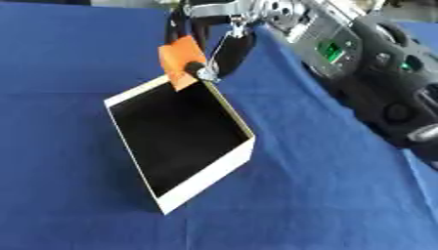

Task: Pick up objects on the table and place them in the box.

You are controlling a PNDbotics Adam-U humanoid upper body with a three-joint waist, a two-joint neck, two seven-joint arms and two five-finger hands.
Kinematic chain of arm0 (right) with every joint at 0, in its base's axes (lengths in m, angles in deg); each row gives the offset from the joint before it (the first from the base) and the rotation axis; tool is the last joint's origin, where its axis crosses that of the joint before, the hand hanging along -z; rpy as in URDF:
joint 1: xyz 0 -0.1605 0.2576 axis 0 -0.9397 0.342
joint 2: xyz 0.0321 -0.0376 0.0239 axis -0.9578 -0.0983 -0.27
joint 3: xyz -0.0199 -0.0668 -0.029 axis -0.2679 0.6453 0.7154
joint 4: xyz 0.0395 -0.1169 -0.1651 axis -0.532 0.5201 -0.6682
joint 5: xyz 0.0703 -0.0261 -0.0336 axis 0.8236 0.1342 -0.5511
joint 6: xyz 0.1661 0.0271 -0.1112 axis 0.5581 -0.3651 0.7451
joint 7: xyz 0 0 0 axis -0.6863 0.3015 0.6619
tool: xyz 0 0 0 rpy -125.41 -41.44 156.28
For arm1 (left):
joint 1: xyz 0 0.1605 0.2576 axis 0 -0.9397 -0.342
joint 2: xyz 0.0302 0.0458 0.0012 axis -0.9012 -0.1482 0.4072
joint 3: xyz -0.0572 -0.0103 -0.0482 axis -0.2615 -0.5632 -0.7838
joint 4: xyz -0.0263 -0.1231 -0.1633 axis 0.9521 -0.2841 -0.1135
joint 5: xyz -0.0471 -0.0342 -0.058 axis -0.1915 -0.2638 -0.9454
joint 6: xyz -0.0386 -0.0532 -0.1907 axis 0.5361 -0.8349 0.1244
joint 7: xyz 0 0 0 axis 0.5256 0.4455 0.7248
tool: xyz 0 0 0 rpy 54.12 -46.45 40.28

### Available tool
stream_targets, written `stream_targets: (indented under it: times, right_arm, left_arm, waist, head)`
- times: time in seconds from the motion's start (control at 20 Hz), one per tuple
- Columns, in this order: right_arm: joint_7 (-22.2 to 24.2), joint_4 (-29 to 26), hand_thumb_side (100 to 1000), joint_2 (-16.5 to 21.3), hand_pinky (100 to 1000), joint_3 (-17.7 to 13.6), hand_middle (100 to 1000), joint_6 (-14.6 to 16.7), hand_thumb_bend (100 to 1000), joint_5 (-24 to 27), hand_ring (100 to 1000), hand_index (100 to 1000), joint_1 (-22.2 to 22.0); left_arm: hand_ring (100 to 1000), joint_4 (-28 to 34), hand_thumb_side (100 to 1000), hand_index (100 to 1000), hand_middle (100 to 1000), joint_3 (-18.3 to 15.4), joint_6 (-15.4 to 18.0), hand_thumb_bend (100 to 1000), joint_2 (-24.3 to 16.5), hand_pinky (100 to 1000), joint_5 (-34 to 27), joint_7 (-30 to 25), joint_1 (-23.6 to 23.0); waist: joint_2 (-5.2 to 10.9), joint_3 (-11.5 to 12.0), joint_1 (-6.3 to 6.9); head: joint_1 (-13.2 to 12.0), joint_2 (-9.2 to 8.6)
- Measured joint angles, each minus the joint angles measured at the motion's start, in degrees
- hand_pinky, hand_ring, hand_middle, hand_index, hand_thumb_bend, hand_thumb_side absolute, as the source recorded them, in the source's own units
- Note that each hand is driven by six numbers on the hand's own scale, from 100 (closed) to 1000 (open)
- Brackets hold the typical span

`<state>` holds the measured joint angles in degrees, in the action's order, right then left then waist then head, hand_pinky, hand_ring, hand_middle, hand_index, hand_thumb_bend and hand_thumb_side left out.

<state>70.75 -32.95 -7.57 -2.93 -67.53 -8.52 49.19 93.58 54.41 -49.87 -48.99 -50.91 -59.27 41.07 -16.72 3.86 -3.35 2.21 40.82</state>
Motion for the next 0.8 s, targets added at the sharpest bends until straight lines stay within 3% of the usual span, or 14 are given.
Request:
stream_targets:
  times: [0.5, 0.8]
  right_arm:
    - [-1.29, -4.67, 100, 0.72, 627, 1.27, 153, -9.35, 100, 8.94, 559, 292, -1.36]
    - [-1.83, -5.84, 100, -0.75, 626, 3.18, 157, -14.79, 100, 10.05, 558, 293, -2.94]
  left_arm:
    - [505, 0.00, 699, 664, 514, 0.03, -0.27, 100, 0.51, 369, -0.23, -0.48, 0.00]
    - [505, 0.00, 701, 664, 514, 0.36, -0.35, 100, 1.00, 368, -0.39, -0.89, 0.00]
  waist:
    - [-0.63, 0.43, 0.03]
    - [-1.27, 0.81, 0.44]
  head:
    - [0.47, 0.00]
    - [0.99, -0.01]
